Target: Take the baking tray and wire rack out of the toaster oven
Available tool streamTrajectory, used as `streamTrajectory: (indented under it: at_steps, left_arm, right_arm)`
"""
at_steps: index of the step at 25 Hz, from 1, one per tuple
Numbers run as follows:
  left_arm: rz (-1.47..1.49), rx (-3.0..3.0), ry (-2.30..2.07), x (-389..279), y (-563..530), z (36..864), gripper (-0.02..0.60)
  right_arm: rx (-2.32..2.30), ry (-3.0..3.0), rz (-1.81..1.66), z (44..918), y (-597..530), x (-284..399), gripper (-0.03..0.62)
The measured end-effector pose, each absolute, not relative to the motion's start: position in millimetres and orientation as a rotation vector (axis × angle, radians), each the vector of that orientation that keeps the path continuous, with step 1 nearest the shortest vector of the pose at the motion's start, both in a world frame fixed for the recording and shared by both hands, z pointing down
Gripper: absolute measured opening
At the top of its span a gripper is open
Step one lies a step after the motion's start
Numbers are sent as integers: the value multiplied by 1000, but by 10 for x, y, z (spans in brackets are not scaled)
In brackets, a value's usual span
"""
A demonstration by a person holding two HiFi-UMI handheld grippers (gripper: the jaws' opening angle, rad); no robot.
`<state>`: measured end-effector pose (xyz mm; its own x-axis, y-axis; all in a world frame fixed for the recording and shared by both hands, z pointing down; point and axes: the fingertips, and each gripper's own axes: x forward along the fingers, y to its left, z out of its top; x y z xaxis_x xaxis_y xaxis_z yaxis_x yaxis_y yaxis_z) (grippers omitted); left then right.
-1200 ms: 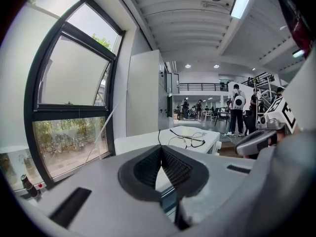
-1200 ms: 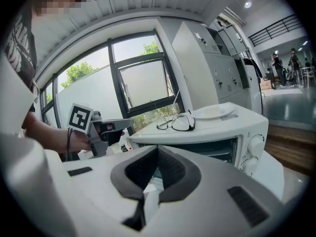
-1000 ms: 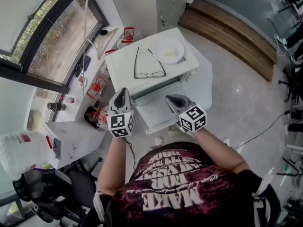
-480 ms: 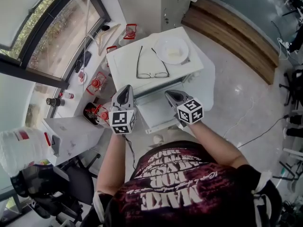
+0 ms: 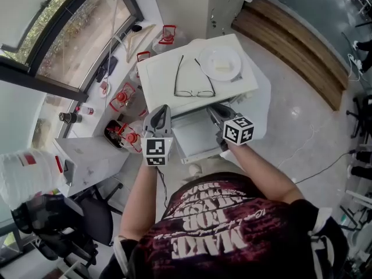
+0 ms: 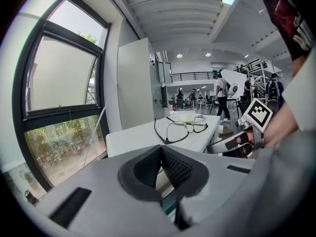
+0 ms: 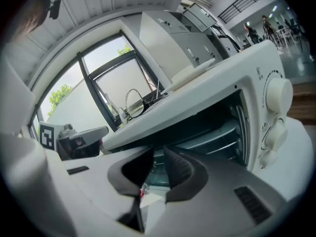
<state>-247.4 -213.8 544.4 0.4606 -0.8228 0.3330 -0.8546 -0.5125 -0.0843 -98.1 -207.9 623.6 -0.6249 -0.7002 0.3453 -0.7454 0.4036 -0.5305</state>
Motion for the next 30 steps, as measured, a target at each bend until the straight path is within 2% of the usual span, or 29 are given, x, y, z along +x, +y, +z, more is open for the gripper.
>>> streamTrajectory:
  at_steps: [1,2,4,12,21,24,30]
  left_arm:
    - [516,2602,-1497,-2469,-2139,5440,6]
    - [518,2602,-1493,-2467,-2139,5441,6]
    - [522,2602,-1486,-2468,-2136,5448,6]
    - [526,2596,-1479,-2471,-2136,5450,6]
    - [548,2595,-1477,-2469,-2150,5477,6]
    - [549,2597,-1470,-2477,-2143,5477,6]
    - [550,2606,-1469,-2464,-2131,5484,6]
  right_arm:
    - [1331,-2583,1061,6235,-2100,-981,84]
    - [1335,-2588,1093,6241,-2119,-980,111]
    - [1351,-2589,1146,6259,-2152,-971,126]
    - [1409,-2560,1315,6327,-2323,-927,128]
    - [1419,-2554,1458,6385,-2454,-958,31]
    - [1409,-2552,1493,6384,-2371,-953,87]
    - [1510,-2433,1626,6649,-2252,-706,129]
